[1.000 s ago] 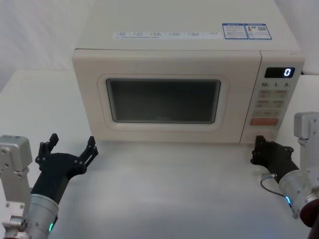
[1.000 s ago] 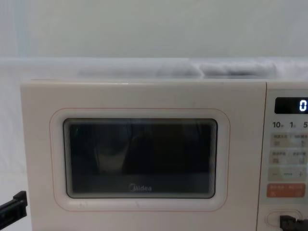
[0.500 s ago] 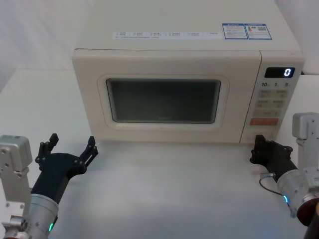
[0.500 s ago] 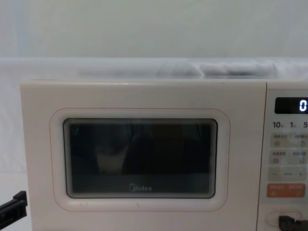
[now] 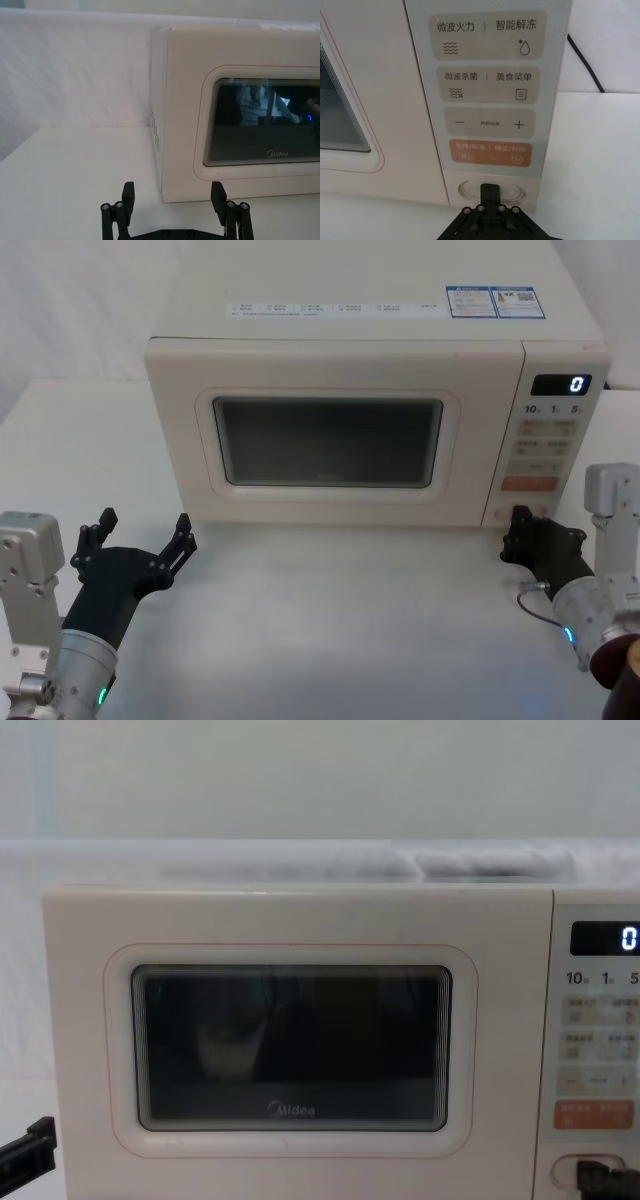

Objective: Press the button to open the microwave door with one hand; close the microwave door with the other hand.

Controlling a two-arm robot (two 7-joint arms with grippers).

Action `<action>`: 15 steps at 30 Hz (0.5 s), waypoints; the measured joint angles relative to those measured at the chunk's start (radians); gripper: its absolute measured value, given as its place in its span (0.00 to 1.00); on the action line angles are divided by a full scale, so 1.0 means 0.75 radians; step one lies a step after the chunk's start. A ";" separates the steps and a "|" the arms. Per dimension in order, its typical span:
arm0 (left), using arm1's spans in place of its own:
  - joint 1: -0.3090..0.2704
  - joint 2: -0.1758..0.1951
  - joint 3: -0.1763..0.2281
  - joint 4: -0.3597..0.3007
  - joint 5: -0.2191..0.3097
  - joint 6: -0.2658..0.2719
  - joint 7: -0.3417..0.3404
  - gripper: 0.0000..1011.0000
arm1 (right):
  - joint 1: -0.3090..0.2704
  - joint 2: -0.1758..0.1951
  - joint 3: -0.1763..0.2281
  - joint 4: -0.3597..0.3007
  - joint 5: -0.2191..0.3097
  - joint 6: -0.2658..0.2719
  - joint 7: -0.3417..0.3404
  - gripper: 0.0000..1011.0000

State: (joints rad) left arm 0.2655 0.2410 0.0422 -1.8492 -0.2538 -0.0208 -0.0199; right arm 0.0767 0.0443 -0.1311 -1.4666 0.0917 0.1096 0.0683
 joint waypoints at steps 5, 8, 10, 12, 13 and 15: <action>0.000 0.000 0.000 0.000 0.000 0.000 0.000 0.99 | 0.012 -0.006 0.003 0.014 -0.005 -0.003 0.001 0.00; 0.000 0.000 0.000 0.000 0.000 0.000 0.000 0.99 | 0.021 -0.010 0.004 0.025 -0.007 -0.006 0.004 0.00; 0.000 0.000 0.000 0.000 0.000 0.000 0.000 0.99 | 0.026 -0.011 0.004 0.030 -0.008 -0.007 0.005 0.00; 0.000 0.000 0.000 0.000 0.000 0.000 0.000 0.99 | 0.034 -0.014 0.004 0.042 -0.009 -0.009 0.008 0.00; 0.000 0.000 0.000 0.000 0.000 0.000 0.000 0.99 | 0.039 -0.015 0.004 0.049 -0.010 -0.011 0.009 0.00; 0.000 0.000 0.000 0.000 0.000 0.000 0.000 0.99 | 0.045 -0.017 0.005 0.057 -0.010 -0.014 0.010 0.00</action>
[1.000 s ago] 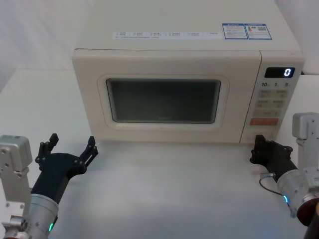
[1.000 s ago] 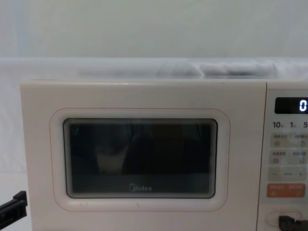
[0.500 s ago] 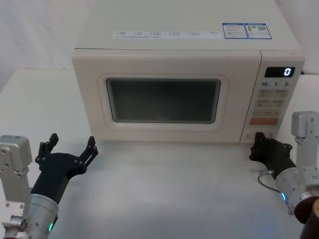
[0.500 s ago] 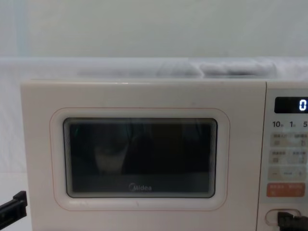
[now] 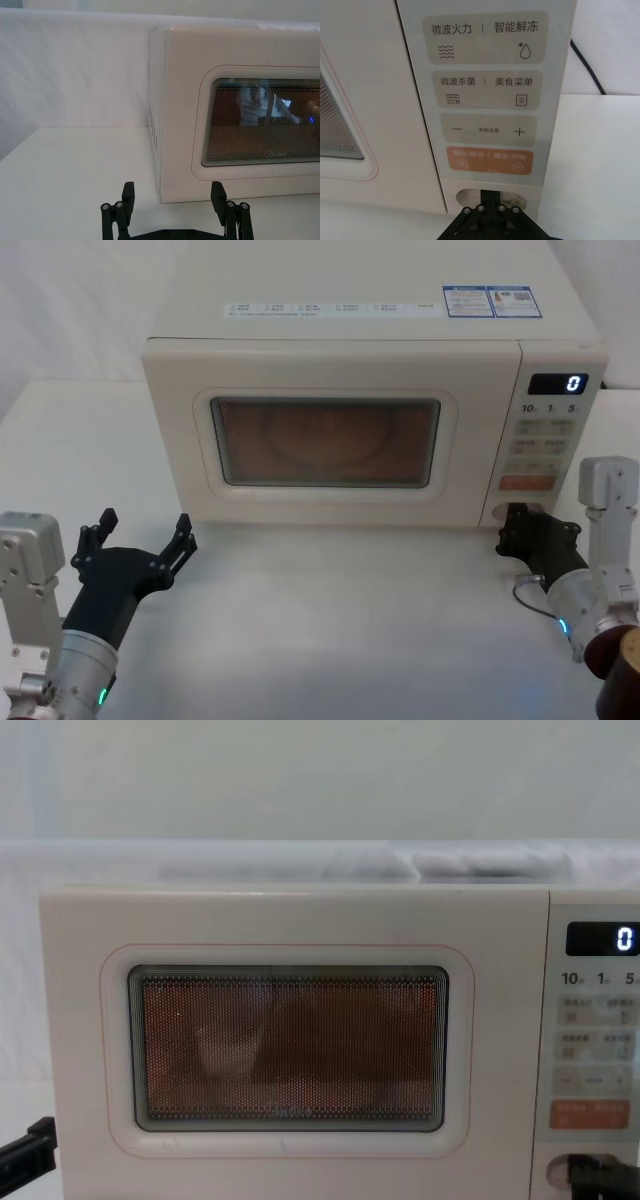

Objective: Press the button to open the microwave door with one hand; close the microwave door with the other hand.

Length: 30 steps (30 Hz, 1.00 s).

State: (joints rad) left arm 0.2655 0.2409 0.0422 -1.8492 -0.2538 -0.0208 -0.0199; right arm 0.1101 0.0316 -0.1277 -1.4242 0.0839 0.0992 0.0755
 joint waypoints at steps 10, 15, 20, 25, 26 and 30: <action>0.000 0.000 0.000 0.000 0.000 0.000 0.000 0.99 | 0.032 -0.012 0.002 0.051 -0.001 -0.017 0.004 0.00; 0.000 0.000 0.000 0.000 0.000 0.000 0.000 0.99 | 0.034 -0.014 0.002 0.054 -0.001 -0.019 0.005 0.00; 0.000 0.000 0.000 0.000 0.000 0.000 0.000 0.99 | 0.027 -0.014 0.004 0.044 -0.002 -0.016 0.004 0.00; 0.000 0.000 0.000 0.000 0.000 0.000 0.000 0.99 | 0.017 -0.016 0.007 0.034 -0.004 -0.017 0.001 0.00; 0.000 0.000 0.000 0.000 0.000 0.000 0.000 0.99 | 0.014 -0.016 0.008 0.030 -0.004 -0.017 0.000 0.00; 0.000 0.000 0.000 0.000 0.000 0.000 0.000 0.99 | 0.002 -0.019 0.008 0.015 -0.004 -0.018 -0.001 0.00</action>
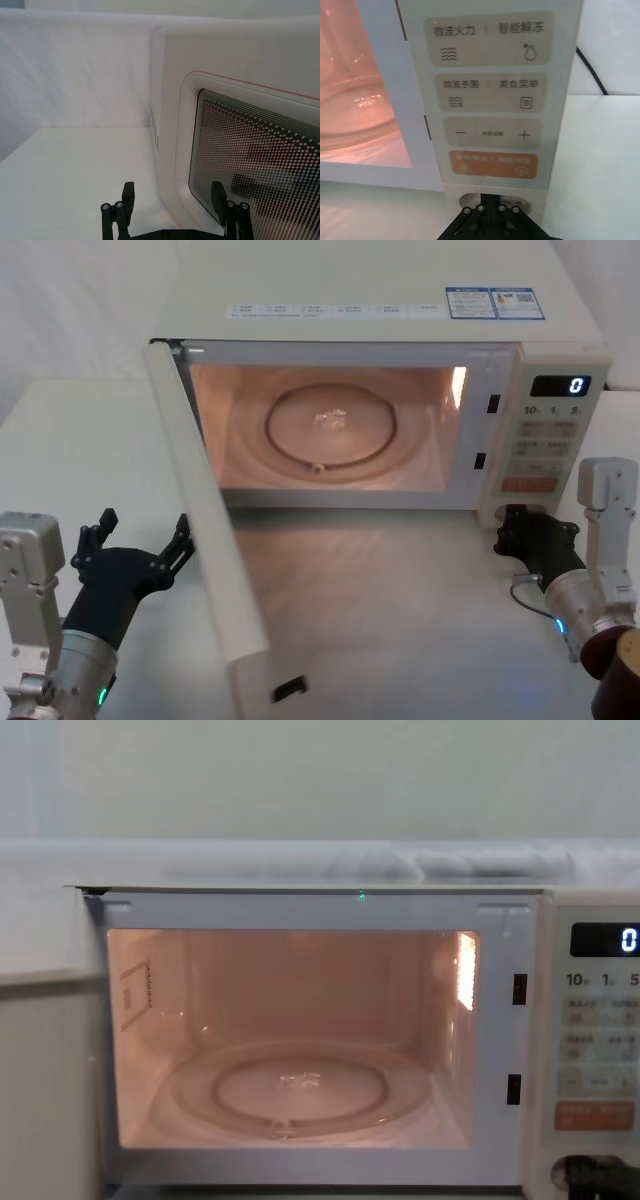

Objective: Press the button to open the microwave door with one hand; close the microwave door with the other hand.

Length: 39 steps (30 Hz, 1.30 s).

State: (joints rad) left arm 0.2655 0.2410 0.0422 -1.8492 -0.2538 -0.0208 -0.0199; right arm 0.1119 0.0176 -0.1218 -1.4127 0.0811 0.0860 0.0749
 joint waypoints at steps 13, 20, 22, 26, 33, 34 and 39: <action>0.000 0.000 0.000 0.000 0.000 0.000 0.000 0.99 | -0.034 -0.003 0.002 -0.033 0.000 -0.001 -0.004 0.00; 0.000 0.000 0.000 0.000 0.000 0.000 0.000 0.99 | -0.045 -0.002 0.004 -0.052 -0.003 0.001 -0.006 0.00; 0.000 0.000 0.000 0.000 0.000 0.000 0.000 0.99 | -0.049 -0.002 0.004 -0.059 -0.004 0.001 -0.007 0.00; 0.000 0.000 0.000 0.000 0.000 0.000 0.000 0.99 | -0.059 -0.001 0.005 -0.078 -0.007 0.005 -0.009 0.00; 0.000 0.000 0.000 0.000 0.000 0.000 0.000 0.99 | -0.078 -0.002 0.005 -0.098 -0.007 0.012 -0.009 0.00; 0.000 0.000 0.000 0.000 0.000 0.000 0.000 0.99 | -0.081 -0.003 0.005 -0.100 -0.007 0.014 -0.009 0.00; 0.000 0.000 0.000 0.000 0.000 0.000 0.000 0.99 | -0.093 -0.005 0.002 -0.110 -0.007 0.019 -0.008 0.00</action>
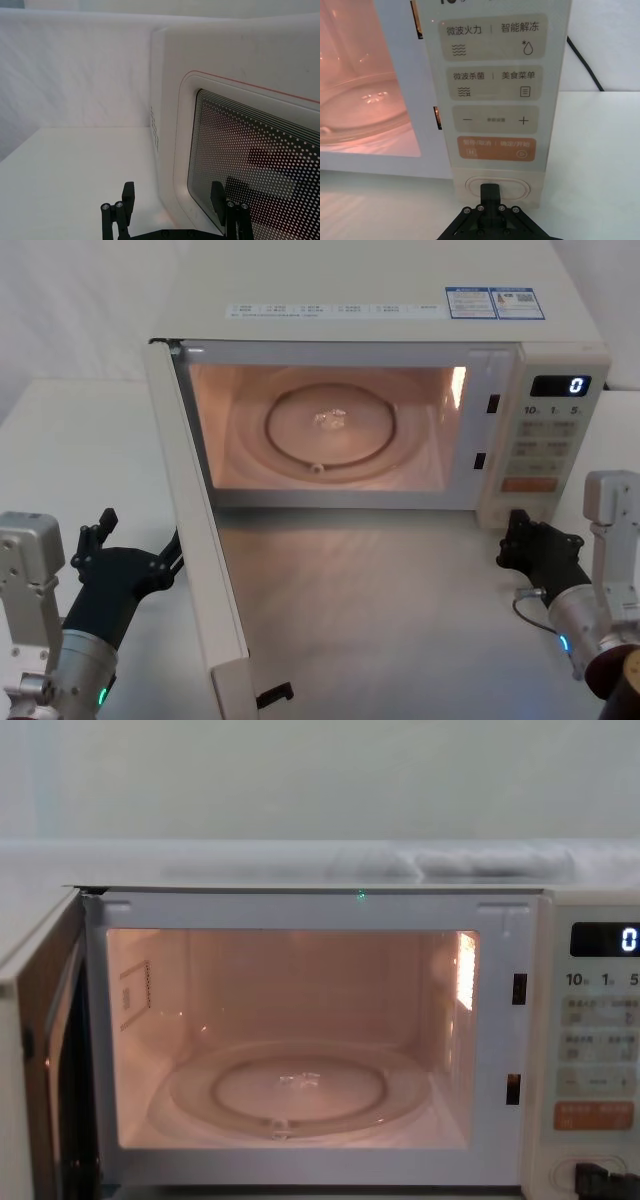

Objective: Press the button to open the microwave door with one hand; close the microwave door with the other hand.

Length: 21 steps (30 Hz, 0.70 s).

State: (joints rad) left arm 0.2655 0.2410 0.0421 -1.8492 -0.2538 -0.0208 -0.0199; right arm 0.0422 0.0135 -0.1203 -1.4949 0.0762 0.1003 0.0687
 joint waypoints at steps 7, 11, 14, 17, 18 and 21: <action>0.000 0.000 0.000 0.000 0.000 0.000 0.000 0.99 | -0.018 -0.001 -0.004 -0.026 0.000 0.008 0.000 0.00; 0.000 0.000 0.000 0.000 0.000 0.000 0.000 0.99 | -0.038 -0.001 -0.008 -0.061 -0.002 0.015 -0.001 0.00; 0.000 0.000 0.000 0.000 0.000 0.000 0.000 0.99 | -0.060 0.001 -0.011 -0.097 -0.004 0.021 -0.001 0.00; 0.000 0.000 0.000 0.000 0.000 0.000 0.000 0.99 | -0.095 0.007 -0.014 -0.161 -0.006 0.033 0.000 0.00; 0.000 0.000 0.000 0.000 0.000 0.000 0.000 0.99 | -0.095 0.007 -0.014 -0.161 -0.006 0.033 0.000 0.00; 0.000 0.000 0.000 0.000 0.000 0.000 0.000 0.99 | -0.134 0.019 -0.014 -0.237 0.002 0.046 0.015 0.00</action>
State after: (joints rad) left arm 0.2655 0.2410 0.0421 -1.8492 -0.2538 -0.0208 -0.0199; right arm -0.0582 0.0278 -0.1311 -1.6727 0.0778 0.1348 0.0800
